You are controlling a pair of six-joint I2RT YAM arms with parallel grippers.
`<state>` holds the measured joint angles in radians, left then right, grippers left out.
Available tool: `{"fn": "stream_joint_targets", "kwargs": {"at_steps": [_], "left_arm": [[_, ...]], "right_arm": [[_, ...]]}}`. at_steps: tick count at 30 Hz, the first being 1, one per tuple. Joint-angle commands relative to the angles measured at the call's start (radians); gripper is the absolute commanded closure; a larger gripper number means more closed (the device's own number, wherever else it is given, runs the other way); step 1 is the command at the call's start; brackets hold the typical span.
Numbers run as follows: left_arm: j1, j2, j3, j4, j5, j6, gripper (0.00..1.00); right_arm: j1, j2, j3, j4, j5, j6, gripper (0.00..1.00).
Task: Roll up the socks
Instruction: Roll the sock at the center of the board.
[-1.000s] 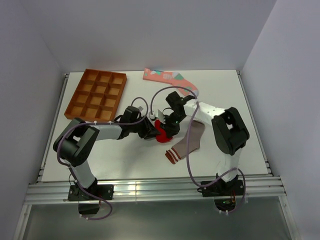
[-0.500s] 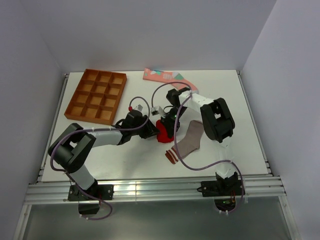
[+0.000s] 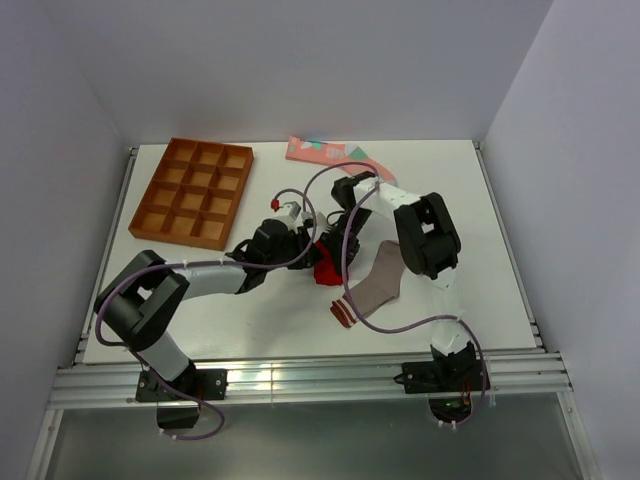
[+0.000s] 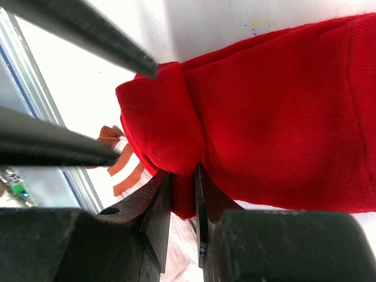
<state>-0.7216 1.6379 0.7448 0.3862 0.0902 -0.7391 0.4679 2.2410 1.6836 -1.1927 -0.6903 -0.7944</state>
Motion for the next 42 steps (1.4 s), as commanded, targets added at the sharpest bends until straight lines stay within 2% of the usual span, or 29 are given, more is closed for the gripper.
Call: {"fn": "stream_joint_targets", "kwargs": {"at_steps": [1,7,15,20,35,38,42], "left_arm": [[-0.006,-0.003,0.019,0.091,0.086,0.145,0.59],[-0.006,0.056,0.018,0.201,0.183,0.173,0.56],[-0.007,0.123,0.019,0.235,0.262,0.214,0.53],[-0.007,0.145,0.01,0.243,0.313,0.233,0.52],[-0.007,0.163,0.022,0.106,0.287,0.31,0.52],[-0.007,0.168,0.033,0.082,0.286,0.314,0.55],[-0.007,0.175,0.056,0.034,0.284,0.299,0.67]], "right_arm": [[-0.008,0.066,0.017,0.002,0.081,0.004,0.81],[-0.009,0.089,0.036,-0.015,0.075,0.006,0.81],[-0.029,0.14,0.102,-0.107,0.04,-0.019,0.81],[-0.035,0.149,0.102,-0.104,0.044,-0.019,0.81],[-0.052,0.147,0.088,-0.091,0.058,-0.009,0.81],[-0.052,0.14,0.088,-0.076,0.066,0.0,0.81],[-0.052,0.102,0.051,-0.002,0.086,0.03,0.8]]}}
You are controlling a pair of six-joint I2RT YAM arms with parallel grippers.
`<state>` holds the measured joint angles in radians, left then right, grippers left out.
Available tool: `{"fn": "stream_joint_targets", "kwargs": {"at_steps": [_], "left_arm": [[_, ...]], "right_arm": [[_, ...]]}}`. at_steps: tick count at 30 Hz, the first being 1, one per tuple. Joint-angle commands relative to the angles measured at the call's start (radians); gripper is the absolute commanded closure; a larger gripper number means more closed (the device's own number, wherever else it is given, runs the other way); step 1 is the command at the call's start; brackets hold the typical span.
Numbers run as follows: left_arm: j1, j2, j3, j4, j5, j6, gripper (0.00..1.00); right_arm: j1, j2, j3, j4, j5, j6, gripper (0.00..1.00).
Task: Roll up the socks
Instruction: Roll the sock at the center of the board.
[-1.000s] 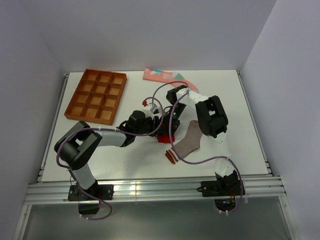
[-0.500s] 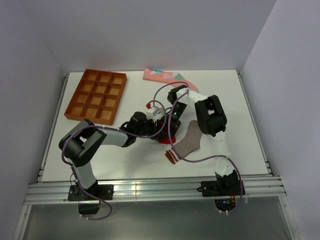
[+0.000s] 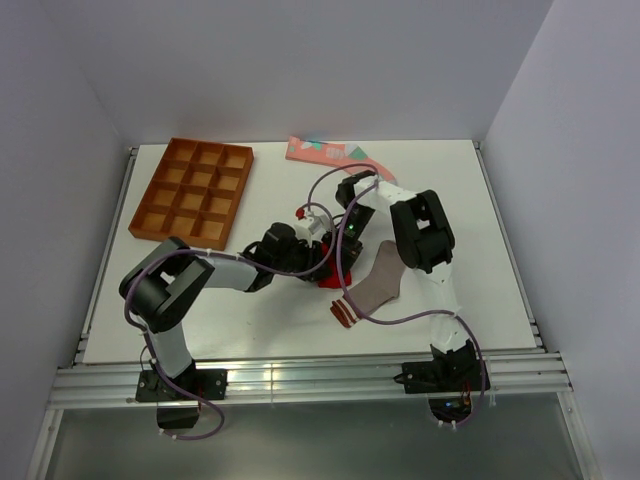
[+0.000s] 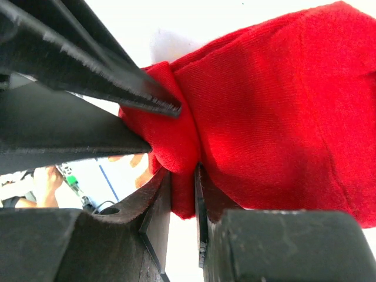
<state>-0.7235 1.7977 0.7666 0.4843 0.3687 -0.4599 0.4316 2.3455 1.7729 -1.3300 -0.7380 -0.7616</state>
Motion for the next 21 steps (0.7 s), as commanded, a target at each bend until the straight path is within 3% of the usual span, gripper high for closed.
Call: {"fn": "stream_joint_targets", "kwargs": {"at_steps": [1,6,10,21], "left_arm": [[-0.005,0.017,0.04,-0.075,0.0,0.003,0.7],[-0.016,0.023,0.123,-0.266,-0.069,-0.054,0.98],[-0.017,0.026,0.171,-0.363,-0.096,-0.103,1.0],[-0.017,0.052,0.229,-0.481,-0.122,-0.194,1.0]], "right_arm": [[-0.016,-0.015,-0.049,0.152,0.134,-0.001,0.78],[-0.016,-0.107,-0.127,0.253,0.156,0.047,0.67],[-0.016,-0.202,-0.202,0.327,0.18,0.073,0.52],[-0.097,-0.431,-0.335,0.541,0.166,0.18,0.44]]}}
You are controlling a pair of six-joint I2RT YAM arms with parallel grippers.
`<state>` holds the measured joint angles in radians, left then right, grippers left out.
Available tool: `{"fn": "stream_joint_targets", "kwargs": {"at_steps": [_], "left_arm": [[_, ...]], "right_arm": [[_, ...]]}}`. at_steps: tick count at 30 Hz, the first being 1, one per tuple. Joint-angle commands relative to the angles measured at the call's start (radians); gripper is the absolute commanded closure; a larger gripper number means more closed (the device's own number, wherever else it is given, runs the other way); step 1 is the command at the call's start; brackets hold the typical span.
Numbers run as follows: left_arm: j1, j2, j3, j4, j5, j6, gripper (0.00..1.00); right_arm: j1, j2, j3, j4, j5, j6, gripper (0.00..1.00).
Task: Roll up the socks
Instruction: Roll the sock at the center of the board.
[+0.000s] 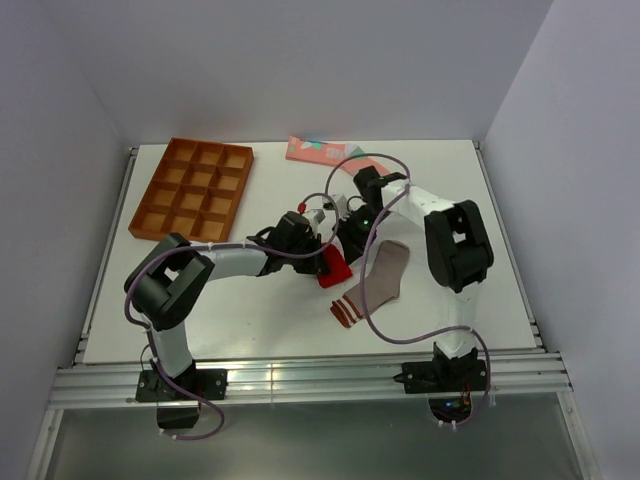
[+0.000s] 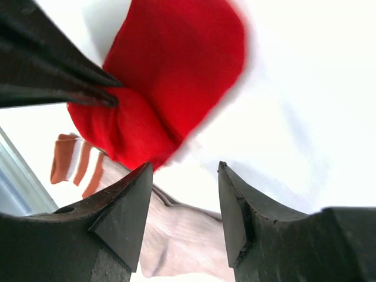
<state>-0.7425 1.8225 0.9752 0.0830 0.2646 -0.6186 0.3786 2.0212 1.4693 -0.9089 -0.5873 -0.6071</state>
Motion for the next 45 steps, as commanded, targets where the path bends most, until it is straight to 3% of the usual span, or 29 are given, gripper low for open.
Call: {"fn": "stream_joint_targets", "kwargs": {"at_steps": [1,6,11,18,25,34,45], "left_arm": [[0.002,0.024,0.01,-0.08,-0.016,-0.038,1.0],[0.011,0.015,-0.035,-0.046,-0.001,-0.081,1.0],[0.029,0.046,-0.04,-0.032,0.07,-0.104,1.0],[0.097,0.107,-0.023,-0.066,0.284,-0.09,1.0],[0.127,0.149,0.045,-0.17,0.386,-0.026,1.0],[0.137,0.181,0.085,-0.255,0.381,0.005,1.0],[0.147,0.216,0.131,-0.293,0.381,0.031,1.0]], "right_arm": [[-0.052,-0.124,-0.062,0.134,0.011,0.024,0.43],[-0.087,-0.223,-0.15,0.191,0.0,-0.016,0.44],[-0.09,-0.351,-0.266,0.203,-0.083,-0.163,0.44],[-0.08,-0.486,-0.394,0.248,-0.124,-0.348,0.43],[0.061,-0.593,-0.546,0.381,-0.023,-0.399,0.43],[0.207,-0.555,-0.583,0.452,0.058,-0.411,0.43],[0.301,-0.512,-0.61,0.504,0.144,-0.411,0.45]]}}
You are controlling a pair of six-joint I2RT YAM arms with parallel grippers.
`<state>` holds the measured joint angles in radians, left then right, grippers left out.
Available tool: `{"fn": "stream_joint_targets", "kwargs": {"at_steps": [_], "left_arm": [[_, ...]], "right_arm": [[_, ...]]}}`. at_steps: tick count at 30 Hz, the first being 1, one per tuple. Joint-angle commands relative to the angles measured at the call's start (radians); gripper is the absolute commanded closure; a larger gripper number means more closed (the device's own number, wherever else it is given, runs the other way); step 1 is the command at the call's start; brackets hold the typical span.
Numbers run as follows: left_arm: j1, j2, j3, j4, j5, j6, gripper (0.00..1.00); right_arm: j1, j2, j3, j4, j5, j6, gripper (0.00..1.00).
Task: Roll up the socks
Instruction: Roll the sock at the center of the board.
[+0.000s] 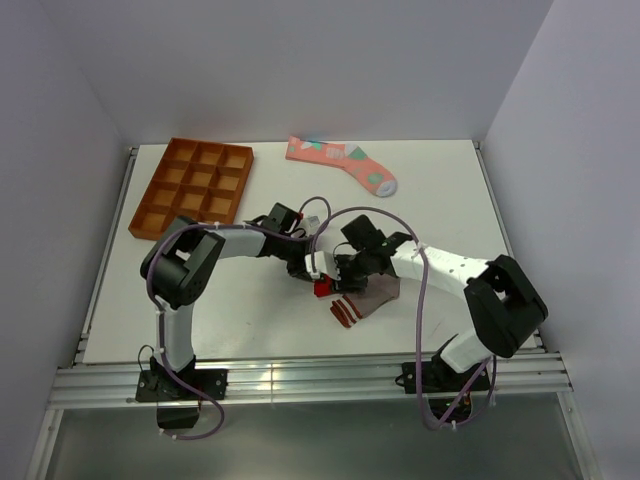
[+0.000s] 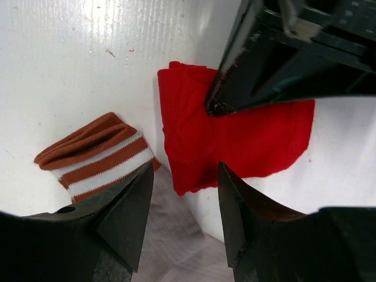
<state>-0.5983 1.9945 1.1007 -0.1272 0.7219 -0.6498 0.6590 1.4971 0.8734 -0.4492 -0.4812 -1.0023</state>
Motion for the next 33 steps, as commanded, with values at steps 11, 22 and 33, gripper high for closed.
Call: {"fn": "stream_joint_targets", "kwargs": {"at_steps": [11,22,33], "left_arm": [[0.022,0.053,-0.004,-0.049,-0.088,0.012,0.89],[0.014,-0.075,-0.223,0.327,-0.182,-0.223,0.7],[-0.021,-0.207,-0.357,0.528,-0.412,-0.332,0.61]], "right_arm": [[0.053,0.12,0.044,0.057,0.099,0.07,0.81],[-0.087,0.281,0.311,-0.306,-0.135,0.073,0.83],[-0.173,0.59,0.619,-0.652,-0.22,0.053,0.82]]}}
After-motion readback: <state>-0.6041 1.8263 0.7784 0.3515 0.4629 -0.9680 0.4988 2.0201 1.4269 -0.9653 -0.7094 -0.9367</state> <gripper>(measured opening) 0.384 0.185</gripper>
